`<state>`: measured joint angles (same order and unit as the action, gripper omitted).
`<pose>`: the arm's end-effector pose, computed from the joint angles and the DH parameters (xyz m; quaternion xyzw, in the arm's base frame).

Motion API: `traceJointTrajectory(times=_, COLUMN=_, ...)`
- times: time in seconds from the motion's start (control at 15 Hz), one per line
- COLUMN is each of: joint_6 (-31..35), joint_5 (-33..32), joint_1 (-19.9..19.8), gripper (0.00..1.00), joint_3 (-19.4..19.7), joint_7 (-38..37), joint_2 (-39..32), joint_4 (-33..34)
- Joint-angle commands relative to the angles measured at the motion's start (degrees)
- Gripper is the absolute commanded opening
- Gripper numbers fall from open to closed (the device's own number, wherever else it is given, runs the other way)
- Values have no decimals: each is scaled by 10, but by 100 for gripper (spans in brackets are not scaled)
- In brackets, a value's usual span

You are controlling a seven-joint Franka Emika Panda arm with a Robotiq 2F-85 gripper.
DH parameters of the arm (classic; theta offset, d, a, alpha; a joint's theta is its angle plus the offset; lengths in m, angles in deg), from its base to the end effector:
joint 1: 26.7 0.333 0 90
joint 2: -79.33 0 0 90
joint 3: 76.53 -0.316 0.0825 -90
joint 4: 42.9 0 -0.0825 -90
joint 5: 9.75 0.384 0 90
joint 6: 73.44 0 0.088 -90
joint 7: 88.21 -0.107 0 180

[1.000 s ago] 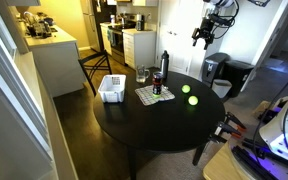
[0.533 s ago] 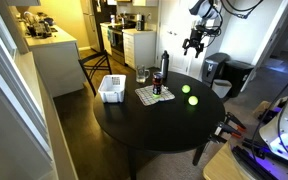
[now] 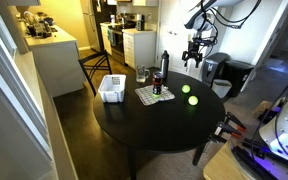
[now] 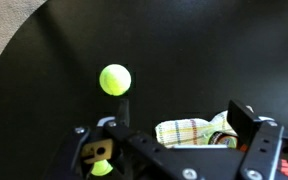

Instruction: Put a ball in the cup

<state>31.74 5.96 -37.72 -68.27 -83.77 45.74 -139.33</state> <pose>0.6019 -0.1797 0.2366 -0.9569 0.1849 0.1881 0.1214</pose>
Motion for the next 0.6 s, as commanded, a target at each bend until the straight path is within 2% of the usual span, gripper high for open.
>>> traceJointTrajectory(times=0.0, joint_6=-3, joint_5=-18, joint_1=-10, gripper=100, joint_3=-11, joint_7=-4, joint_2=-4, joint_4=1)
traceJointTrajectory(times=0.53, joint_6=-8, joint_5=-30, joint_1=-10, gripper=100, joint_3=-10, joint_7=-4, joint_2=-8, joint_4=1)
